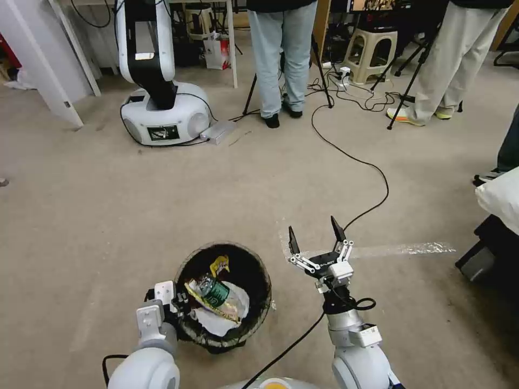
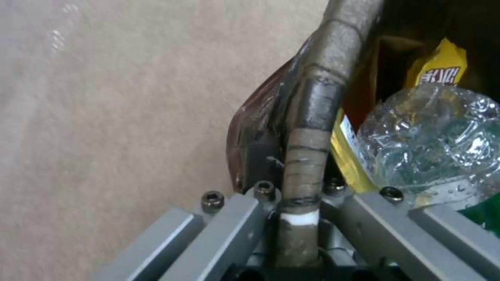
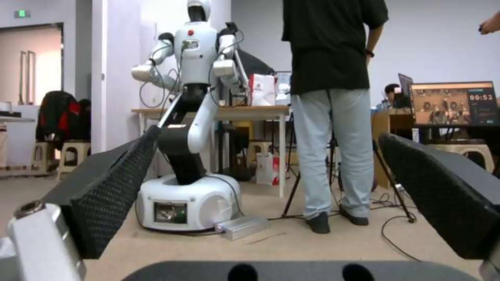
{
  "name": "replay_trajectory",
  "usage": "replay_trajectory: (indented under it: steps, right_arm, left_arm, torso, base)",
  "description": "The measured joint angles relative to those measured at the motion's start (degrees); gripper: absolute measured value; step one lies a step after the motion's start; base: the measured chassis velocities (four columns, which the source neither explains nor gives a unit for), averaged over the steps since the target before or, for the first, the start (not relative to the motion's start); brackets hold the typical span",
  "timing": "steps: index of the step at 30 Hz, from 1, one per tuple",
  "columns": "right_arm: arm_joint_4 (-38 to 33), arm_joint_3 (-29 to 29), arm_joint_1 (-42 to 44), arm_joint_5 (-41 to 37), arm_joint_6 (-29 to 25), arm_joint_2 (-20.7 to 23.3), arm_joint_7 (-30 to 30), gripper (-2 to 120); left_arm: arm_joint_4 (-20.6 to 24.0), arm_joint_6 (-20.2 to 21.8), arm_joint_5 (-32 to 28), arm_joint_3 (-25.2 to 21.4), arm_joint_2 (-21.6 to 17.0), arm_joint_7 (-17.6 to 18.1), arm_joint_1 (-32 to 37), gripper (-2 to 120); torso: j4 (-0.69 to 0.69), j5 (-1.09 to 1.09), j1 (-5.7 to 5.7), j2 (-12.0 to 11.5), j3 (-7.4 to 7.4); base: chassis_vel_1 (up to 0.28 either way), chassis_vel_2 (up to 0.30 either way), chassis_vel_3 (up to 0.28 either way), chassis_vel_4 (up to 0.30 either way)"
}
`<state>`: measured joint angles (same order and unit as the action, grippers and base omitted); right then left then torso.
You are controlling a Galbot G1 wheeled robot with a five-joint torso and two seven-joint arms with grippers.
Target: Pick up the trash bin, then pick up the garbage from the floor and place it into the trash bin.
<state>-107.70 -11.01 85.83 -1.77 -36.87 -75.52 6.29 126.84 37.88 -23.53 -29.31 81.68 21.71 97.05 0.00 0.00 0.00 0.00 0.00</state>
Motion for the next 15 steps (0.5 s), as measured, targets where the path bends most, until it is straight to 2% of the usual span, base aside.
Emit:
replay_trajectory:
  steps: [5, 15]
  right_arm:
    - [0.19, 0.16, 0.29, 0.10, -0.37, -0.04, -0.33, 100]
    - [0.62, 0.17, 0.95, 0.58, -1.26, -0.43, -0.90, 100]
  left_arm:
    - [-0.35, 4.08, -4.42, -2.37, -0.57, -1.22, -1.44, 0]
    - [-1.63, 4.60, -13.37, -4.52, -0.98, -0.12, -3.04, 0]
  torso:
    - [0.00, 0.00, 0.00, 0.00, 0.00]
    - [0.00, 0.00, 0.00, 0.00, 0.00]
  base:
    - [0.000, 0.000, 0.000, 0.000]
    - [0.000, 0.000, 0.000, 0.000]
